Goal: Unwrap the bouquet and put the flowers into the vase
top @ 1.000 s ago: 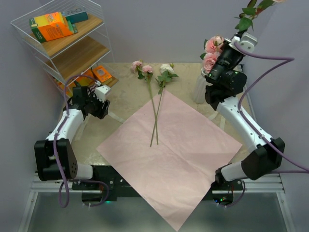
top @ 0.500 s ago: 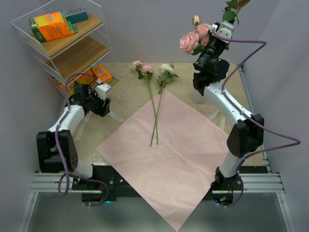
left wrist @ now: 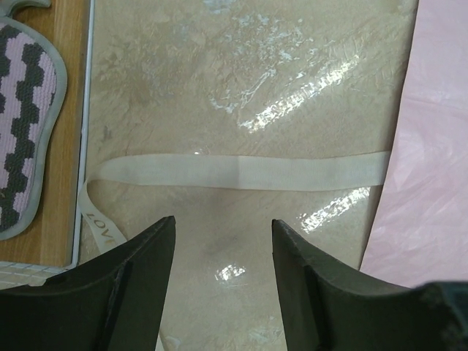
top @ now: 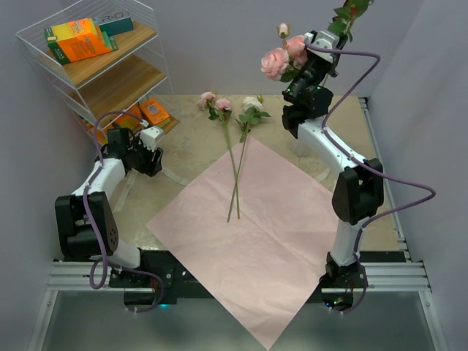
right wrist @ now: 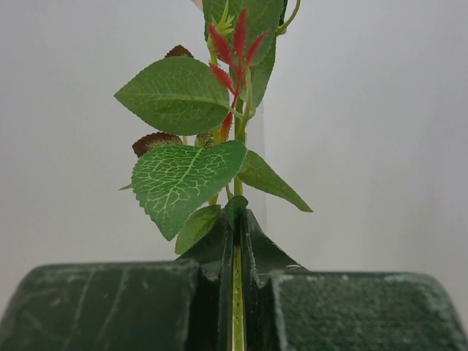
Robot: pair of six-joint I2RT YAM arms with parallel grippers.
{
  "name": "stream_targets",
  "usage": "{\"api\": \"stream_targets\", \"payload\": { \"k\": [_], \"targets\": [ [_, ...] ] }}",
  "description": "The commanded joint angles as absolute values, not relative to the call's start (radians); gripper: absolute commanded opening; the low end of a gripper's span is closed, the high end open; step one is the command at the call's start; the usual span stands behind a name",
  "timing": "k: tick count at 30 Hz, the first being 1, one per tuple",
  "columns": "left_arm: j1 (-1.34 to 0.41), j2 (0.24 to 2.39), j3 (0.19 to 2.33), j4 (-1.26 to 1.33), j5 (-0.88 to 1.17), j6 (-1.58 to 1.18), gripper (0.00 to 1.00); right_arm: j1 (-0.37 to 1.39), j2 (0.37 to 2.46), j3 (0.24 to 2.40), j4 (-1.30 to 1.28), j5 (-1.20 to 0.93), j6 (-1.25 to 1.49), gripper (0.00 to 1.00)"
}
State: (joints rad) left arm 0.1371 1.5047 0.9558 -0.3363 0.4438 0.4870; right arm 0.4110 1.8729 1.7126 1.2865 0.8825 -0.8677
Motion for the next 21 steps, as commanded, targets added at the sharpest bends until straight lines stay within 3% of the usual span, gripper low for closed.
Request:
{"api": "stream_targets", "payload": {
  "k": [1, 21],
  "targets": [
    [0.163, 1.509, 0.980, -0.301, 0.477, 0.503, 0.60, 0.425, 1.890, 1.758, 1.387, 0.914, -0.954, 0.00],
    [0.229, 1.531, 0.969, -0.333, 0.526, 0.538, 0.60, 0.413, 1.922, 1.782, 1.453, 0.836, -1.006, 0.00]
  ]
}}
